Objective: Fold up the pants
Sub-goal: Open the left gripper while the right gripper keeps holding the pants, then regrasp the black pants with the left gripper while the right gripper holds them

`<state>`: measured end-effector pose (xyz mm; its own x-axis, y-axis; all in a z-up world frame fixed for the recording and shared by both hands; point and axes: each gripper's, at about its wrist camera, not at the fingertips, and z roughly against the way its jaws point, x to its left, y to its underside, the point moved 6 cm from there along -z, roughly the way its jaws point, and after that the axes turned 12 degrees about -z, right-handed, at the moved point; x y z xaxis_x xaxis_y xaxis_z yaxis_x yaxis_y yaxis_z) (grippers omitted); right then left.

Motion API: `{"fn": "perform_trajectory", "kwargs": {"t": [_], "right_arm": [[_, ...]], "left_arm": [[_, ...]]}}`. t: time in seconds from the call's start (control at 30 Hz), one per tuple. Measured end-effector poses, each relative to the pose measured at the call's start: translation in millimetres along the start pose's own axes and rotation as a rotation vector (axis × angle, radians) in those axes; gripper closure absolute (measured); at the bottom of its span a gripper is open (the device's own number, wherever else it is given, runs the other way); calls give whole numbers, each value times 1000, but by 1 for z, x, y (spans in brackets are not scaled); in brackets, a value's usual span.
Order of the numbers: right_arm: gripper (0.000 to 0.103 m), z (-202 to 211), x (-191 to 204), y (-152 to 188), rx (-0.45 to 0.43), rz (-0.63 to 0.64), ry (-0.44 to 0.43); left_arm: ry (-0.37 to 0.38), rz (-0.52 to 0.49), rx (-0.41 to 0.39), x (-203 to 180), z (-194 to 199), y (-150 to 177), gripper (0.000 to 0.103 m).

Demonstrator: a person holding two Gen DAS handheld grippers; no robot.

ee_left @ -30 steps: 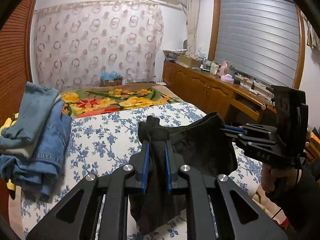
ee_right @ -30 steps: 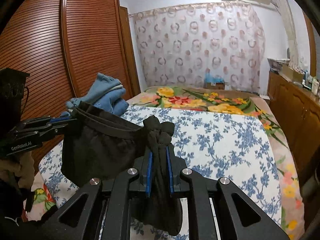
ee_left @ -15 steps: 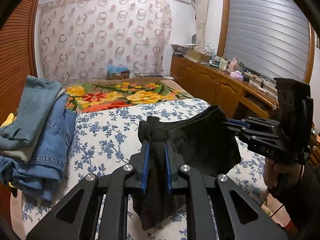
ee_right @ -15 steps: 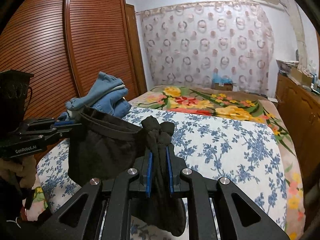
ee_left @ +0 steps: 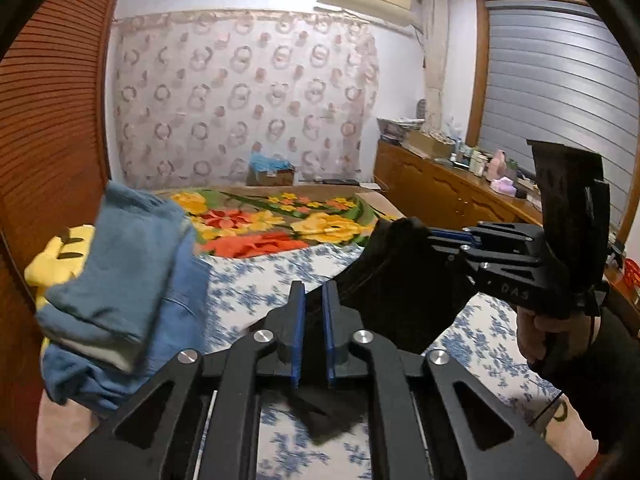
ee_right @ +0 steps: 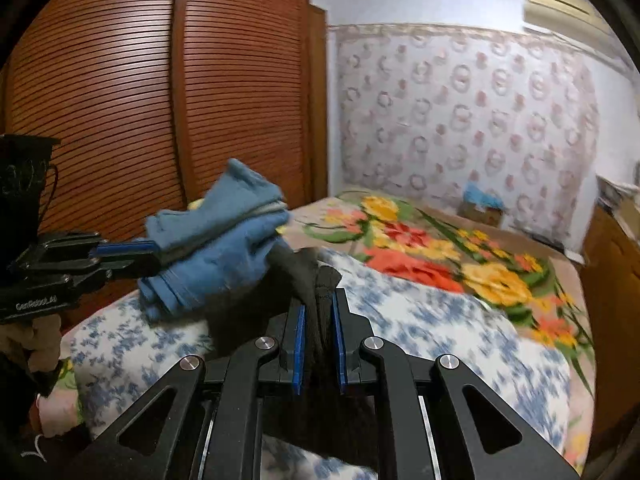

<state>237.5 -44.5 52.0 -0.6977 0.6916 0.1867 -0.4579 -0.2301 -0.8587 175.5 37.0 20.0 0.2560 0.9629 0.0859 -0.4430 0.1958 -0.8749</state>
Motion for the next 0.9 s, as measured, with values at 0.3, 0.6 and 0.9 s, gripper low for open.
{"fn": "perform_trajectory", "kwargs": {"t": [0.3, 0.6, 0.9], "right_arm": [[92, -52, -40, 8, 100, -18, 97], [92, -75, -61, 15, 136, -58, 150], [92, -69, -68, 27, 153, -94, 153]], "left_arm": [[0, 67, 174, 28, -50, 52, 79], [39, 45, 307, 19, -114, 73, 47], [55, 97, 415, 23, -151, 93, 47]]}}
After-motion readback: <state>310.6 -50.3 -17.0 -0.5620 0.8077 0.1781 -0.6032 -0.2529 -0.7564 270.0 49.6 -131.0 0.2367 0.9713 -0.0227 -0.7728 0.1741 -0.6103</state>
